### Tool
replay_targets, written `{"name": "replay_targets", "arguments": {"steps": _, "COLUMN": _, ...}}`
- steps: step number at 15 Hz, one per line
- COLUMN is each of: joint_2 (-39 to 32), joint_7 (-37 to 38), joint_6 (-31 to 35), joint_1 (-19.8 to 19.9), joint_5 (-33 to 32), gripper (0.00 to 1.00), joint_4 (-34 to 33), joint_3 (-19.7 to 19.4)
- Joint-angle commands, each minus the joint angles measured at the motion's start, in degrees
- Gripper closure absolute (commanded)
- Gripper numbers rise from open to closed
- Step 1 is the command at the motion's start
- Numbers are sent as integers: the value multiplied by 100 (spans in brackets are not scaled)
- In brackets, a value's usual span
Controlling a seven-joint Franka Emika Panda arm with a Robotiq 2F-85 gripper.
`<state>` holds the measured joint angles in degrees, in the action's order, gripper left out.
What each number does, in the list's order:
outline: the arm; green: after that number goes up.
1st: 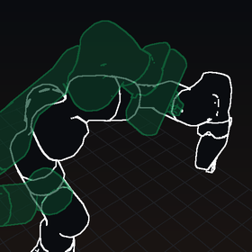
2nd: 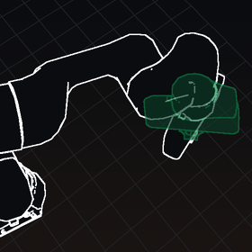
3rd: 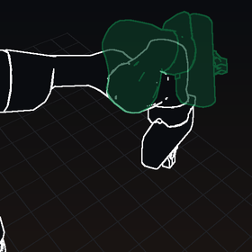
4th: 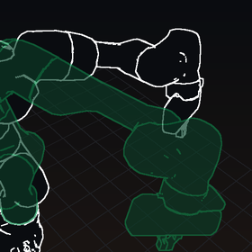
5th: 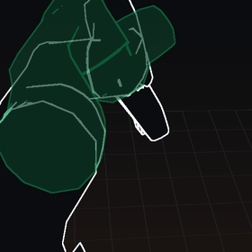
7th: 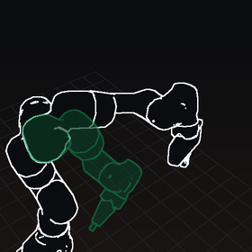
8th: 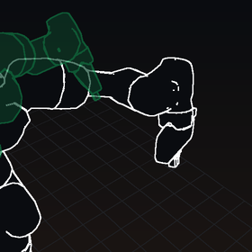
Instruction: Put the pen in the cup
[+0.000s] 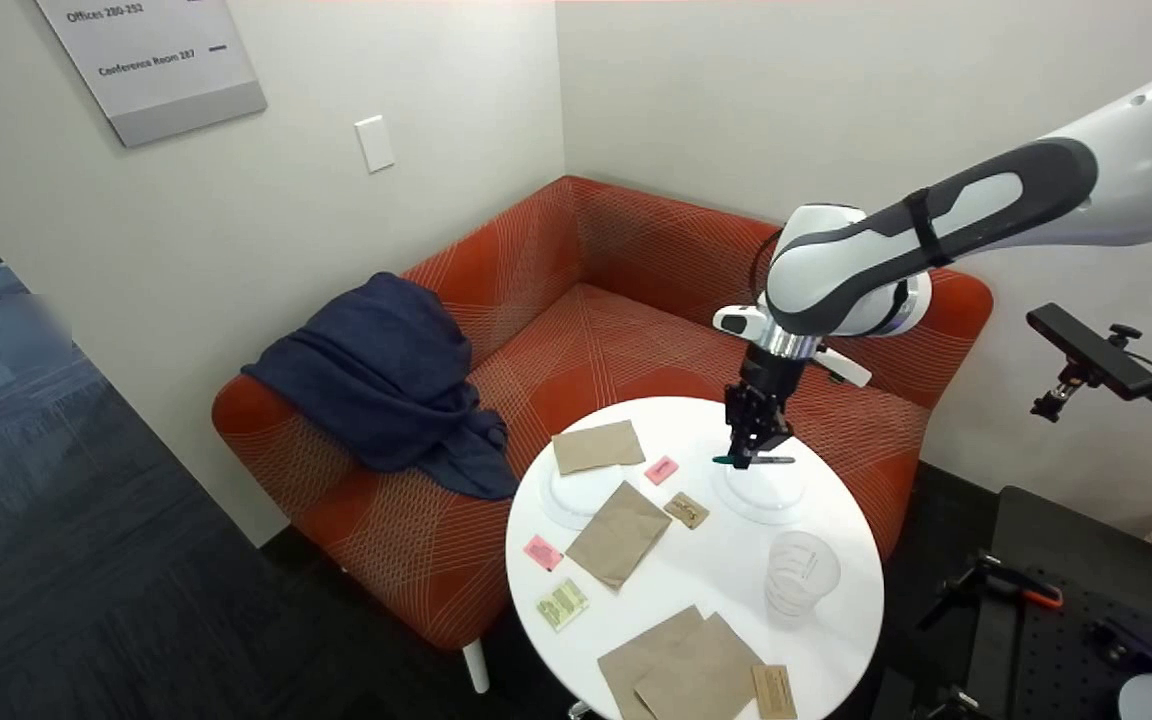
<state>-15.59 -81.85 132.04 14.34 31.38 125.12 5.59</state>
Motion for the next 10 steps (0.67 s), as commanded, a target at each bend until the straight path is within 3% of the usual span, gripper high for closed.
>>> {"name": "replay_targets", "arguments": {"steps": 1, "joint_2": 120, "joint_7": -698, "joint_6": -664, "joint_1": 1, "joint_5": 183, "gripper": 96, "joint_4": -95, "joint_3": -97}}
{"name": "replay_targets", "arguments": {"steps": 10, "joint_2": 25, "joint_7": -2571, "joint_6": -1640, "joint_1": -72, "joint_5": 278, "gripper": 96, "joint_4": -276, "joint_3": -178}}
